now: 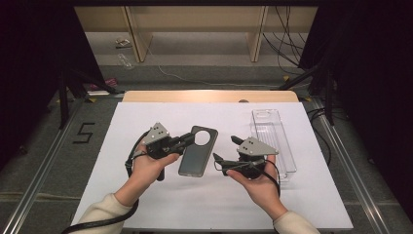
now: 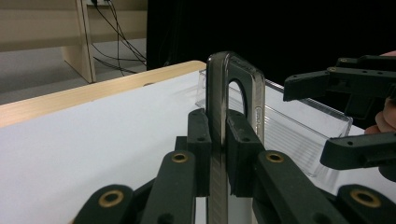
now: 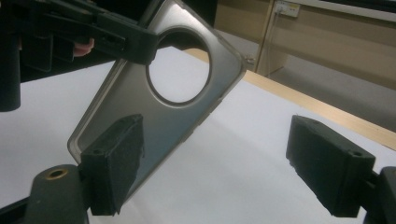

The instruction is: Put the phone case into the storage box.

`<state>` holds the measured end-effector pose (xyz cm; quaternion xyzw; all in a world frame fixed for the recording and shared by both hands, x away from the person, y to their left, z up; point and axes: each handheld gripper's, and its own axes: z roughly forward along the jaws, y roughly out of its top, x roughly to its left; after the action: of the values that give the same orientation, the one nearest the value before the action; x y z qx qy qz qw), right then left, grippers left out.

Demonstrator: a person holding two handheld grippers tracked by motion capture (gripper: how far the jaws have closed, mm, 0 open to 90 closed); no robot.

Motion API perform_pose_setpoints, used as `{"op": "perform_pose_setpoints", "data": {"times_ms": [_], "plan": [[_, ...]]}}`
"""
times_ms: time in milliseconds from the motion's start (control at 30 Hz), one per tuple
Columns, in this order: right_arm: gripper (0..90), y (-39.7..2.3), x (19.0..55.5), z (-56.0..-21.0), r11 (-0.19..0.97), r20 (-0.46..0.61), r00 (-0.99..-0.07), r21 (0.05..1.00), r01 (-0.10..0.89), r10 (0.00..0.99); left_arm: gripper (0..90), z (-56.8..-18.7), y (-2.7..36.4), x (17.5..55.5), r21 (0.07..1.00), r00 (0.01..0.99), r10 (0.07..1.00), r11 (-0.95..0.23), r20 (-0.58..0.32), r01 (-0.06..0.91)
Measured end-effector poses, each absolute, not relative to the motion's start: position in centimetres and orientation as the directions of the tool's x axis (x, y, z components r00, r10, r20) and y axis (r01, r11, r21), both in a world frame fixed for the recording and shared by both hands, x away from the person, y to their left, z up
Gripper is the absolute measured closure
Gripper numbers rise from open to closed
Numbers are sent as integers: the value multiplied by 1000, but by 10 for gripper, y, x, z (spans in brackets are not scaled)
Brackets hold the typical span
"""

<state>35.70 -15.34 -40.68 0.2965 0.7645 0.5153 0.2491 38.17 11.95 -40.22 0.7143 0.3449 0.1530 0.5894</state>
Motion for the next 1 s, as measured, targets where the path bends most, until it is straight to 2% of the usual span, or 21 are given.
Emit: {"op": "perform_pose_setpoints", "data": {"times_ms": [1000], "plan": [[218, -159, 369, -403, 169, 38, -665, 955, 245, 746, 811, -406, 119, 373, 951, 718, 672, -65, -183, 303]]}}
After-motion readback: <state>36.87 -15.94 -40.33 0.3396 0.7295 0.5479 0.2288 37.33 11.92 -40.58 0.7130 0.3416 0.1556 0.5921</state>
